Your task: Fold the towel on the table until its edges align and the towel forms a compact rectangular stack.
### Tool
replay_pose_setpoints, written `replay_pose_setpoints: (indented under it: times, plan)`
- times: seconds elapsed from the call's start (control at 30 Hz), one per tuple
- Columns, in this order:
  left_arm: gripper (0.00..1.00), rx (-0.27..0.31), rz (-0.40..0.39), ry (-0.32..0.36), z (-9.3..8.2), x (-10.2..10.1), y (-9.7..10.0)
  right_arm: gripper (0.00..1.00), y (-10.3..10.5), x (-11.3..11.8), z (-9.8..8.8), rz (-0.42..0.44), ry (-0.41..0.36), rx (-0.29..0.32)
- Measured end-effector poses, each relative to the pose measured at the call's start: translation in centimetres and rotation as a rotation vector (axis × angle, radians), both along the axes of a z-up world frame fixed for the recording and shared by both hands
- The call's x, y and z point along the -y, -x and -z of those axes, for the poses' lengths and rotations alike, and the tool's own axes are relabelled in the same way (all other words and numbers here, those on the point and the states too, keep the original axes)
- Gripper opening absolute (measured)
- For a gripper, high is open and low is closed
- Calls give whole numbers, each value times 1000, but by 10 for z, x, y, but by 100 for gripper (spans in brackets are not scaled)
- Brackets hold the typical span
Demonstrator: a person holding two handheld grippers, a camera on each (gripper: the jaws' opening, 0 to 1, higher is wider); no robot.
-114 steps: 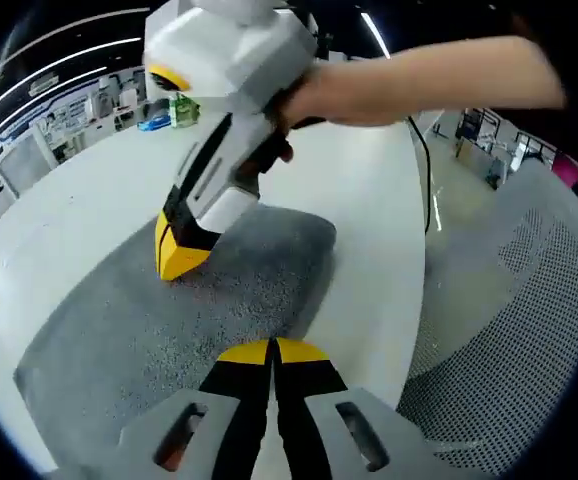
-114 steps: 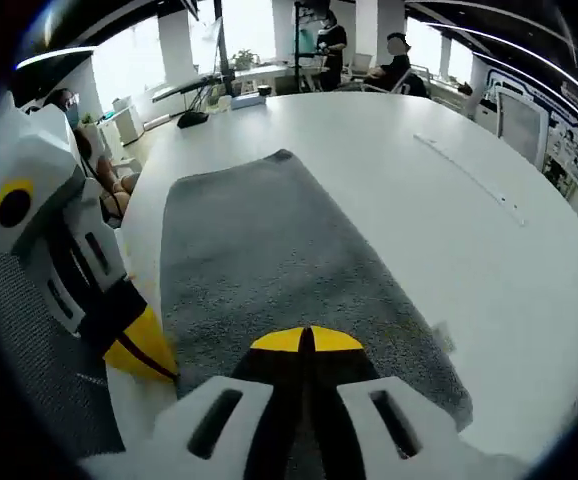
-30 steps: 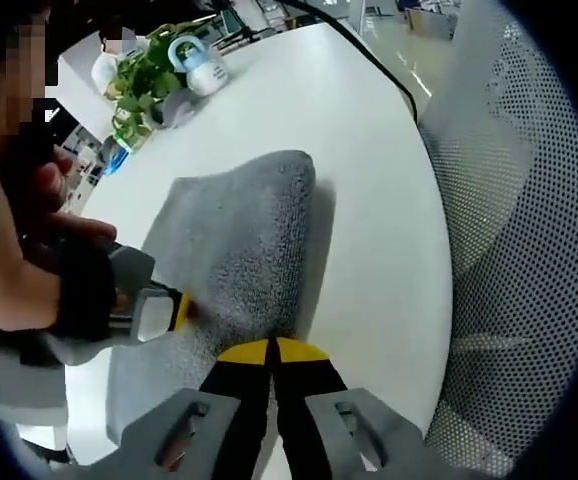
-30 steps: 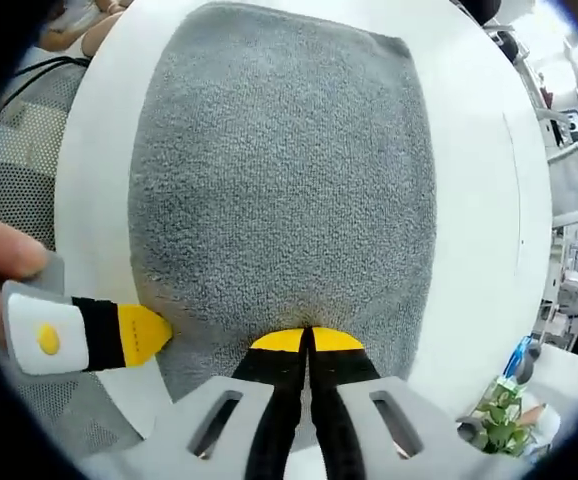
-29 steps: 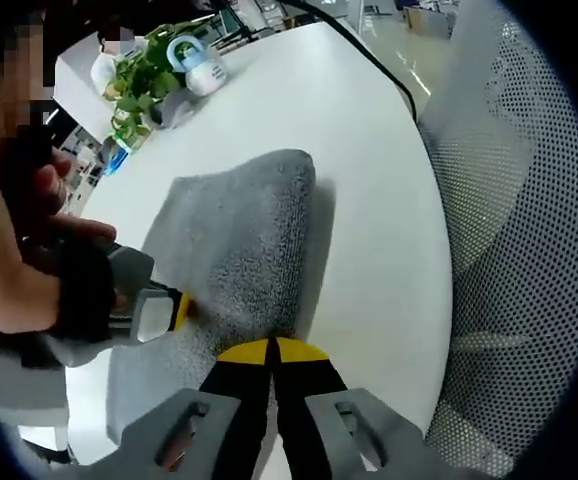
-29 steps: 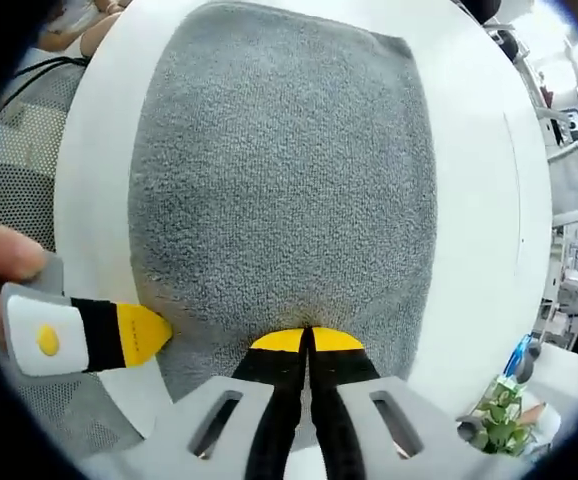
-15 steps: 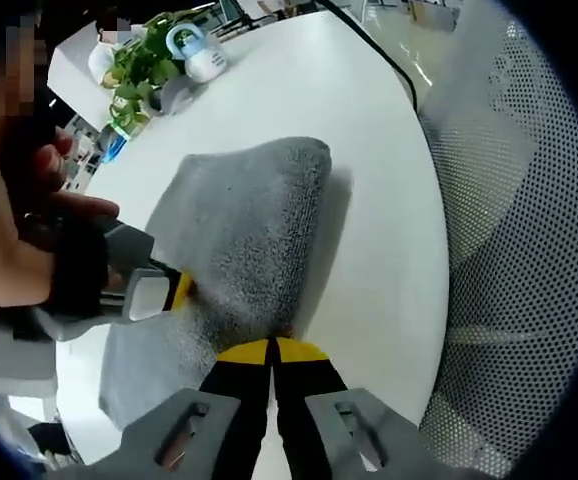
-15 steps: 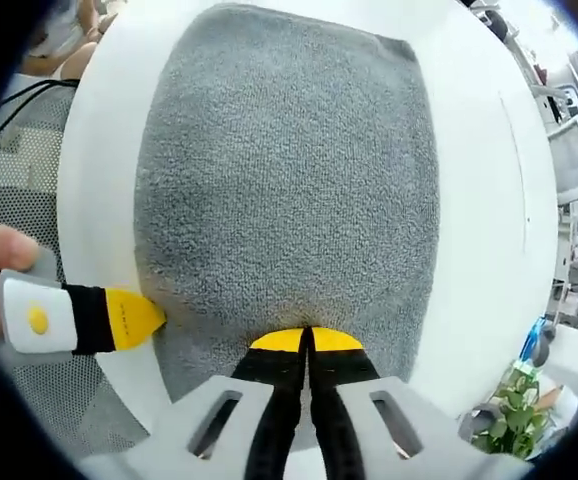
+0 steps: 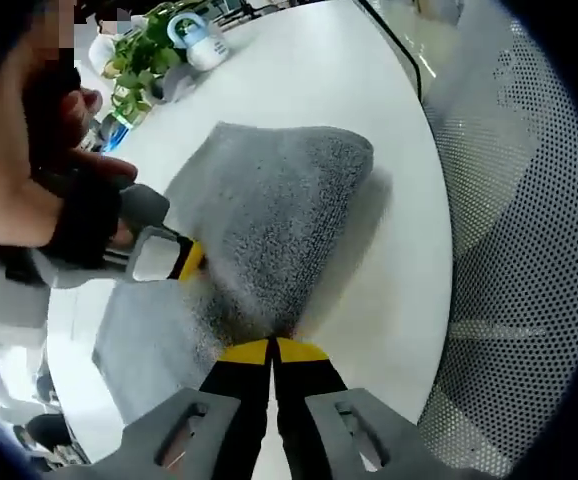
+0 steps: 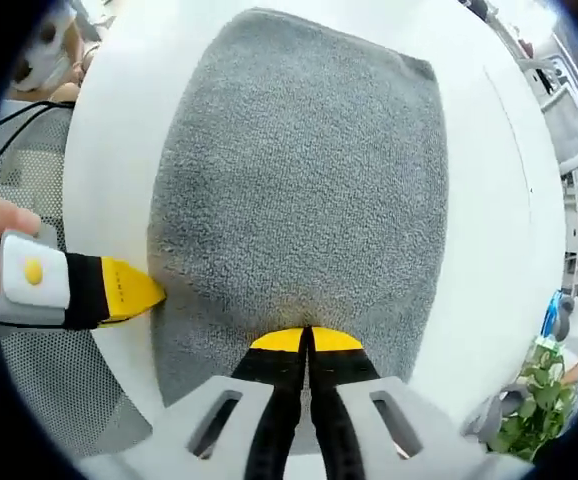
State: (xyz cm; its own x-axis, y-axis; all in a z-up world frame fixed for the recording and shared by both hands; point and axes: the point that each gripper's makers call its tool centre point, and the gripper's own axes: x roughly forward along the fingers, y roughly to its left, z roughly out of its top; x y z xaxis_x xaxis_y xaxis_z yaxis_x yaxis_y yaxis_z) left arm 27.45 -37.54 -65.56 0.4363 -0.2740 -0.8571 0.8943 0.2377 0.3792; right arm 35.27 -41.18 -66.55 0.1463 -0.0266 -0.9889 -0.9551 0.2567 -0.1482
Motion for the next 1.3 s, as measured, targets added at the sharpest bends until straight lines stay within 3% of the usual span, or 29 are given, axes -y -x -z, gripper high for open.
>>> replay_pose_setpoints:
  times: [0.23,0.33,0.57,0.93,1.3]
  plan:
    - [1,3,0,-9,0,-4,1,0,8,6,-1,56,-64,-8]
    - [1,-43,-49,-5,3,-11,3,0,12,8,0,46,-62,1]
    - [1,-48,-70,38,2,-13,0,0,17,11,0,45,-48,19]
    - [1,-40,-67,19,2,-14,0,0,19,14,-1,87,-75,4]
    - [1,-29,-48,56,2,-14,0,0,21,15,-2,107,-174,26]
